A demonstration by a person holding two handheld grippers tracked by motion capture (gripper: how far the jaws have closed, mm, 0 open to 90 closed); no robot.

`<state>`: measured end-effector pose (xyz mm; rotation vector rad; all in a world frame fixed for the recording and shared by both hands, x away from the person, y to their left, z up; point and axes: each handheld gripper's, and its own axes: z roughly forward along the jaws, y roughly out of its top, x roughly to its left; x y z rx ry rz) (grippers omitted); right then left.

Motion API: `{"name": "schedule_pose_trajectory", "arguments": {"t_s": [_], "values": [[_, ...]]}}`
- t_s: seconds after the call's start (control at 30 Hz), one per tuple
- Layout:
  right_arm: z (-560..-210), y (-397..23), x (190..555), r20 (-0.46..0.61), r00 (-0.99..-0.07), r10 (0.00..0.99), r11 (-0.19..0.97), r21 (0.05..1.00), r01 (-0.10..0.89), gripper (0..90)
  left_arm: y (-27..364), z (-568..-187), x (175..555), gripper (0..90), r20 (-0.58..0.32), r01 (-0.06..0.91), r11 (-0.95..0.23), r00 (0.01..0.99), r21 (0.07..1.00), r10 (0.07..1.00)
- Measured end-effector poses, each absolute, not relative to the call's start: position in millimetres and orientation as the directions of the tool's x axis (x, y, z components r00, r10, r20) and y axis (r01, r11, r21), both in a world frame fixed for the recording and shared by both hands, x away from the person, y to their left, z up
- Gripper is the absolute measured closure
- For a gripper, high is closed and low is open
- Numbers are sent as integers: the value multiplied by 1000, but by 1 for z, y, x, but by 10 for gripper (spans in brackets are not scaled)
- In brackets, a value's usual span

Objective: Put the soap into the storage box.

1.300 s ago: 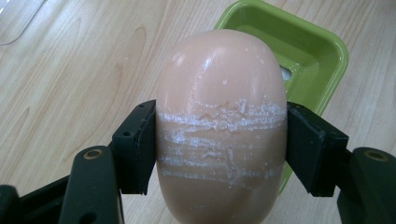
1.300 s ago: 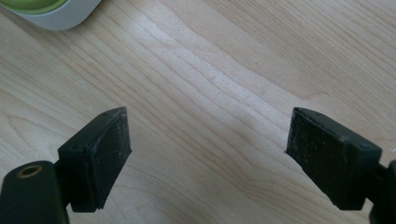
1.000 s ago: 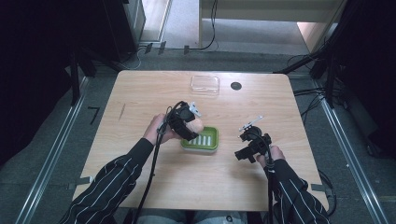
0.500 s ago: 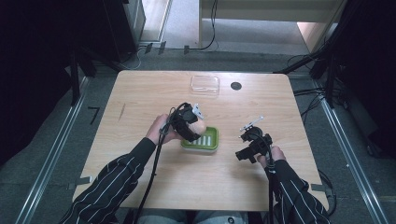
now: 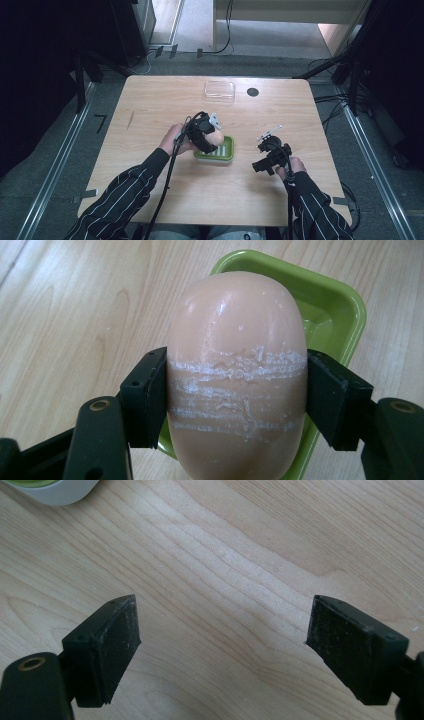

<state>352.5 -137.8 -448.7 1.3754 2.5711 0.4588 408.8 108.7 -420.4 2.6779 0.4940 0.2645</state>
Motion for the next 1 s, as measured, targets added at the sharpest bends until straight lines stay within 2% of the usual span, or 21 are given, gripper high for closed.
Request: {"name": "schedule_pose_trajectory", "arguments": {"t_s": [0.6,1.0], "values": [[-448,-139,350,-18,-551,834,520,360,775,140,98,-433,408,338,101,312,-862,919,400,380],[-448,-139,349,-17,-548,837,516,362,776,140,96,-440,410,338,95,377,-843,892,383,442]]}}
